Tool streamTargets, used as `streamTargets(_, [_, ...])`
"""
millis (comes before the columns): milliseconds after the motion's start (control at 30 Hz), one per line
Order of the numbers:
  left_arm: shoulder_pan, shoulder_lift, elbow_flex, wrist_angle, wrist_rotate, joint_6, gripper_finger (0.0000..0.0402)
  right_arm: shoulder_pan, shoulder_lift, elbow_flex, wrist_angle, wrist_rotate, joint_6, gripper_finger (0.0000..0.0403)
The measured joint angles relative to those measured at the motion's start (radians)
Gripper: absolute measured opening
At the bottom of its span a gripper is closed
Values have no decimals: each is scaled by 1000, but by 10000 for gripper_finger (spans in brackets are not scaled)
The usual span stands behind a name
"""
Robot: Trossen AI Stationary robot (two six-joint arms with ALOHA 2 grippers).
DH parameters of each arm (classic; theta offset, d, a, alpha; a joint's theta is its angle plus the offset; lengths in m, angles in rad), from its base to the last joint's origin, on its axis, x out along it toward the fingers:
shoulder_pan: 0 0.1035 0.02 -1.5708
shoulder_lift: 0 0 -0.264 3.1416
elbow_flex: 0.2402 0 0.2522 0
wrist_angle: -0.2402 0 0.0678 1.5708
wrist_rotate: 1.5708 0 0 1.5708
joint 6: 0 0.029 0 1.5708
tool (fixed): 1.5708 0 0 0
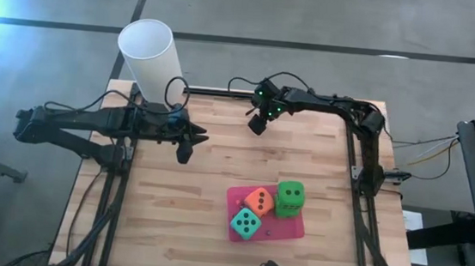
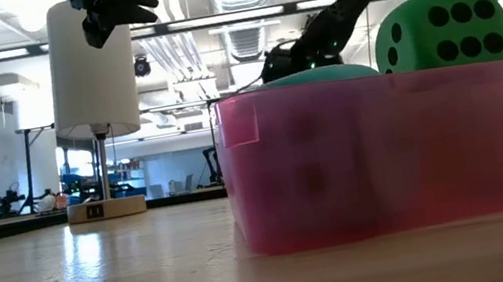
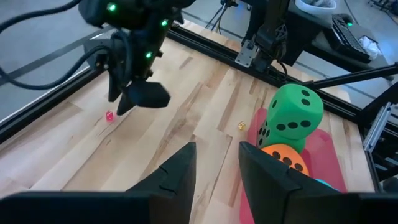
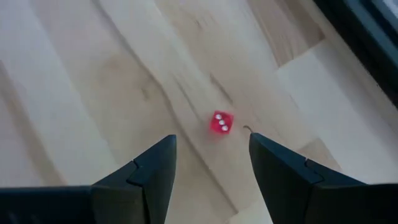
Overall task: Pick & Place Dice
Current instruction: Put the small red dice into the pink bin
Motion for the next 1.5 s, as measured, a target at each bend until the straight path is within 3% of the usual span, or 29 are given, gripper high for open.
streamTargets(367, [0,0,0,0,0,-6,124,-6,101,65,4,-2,5,201])
streamTargets(733, [0,0,0,0,0,-7,128,-6,106,68,15,-4,-16,195])
streamTargets(1500, [0,0,0,0,-1,-14,126,-7,106,57,18,5,-13,53])
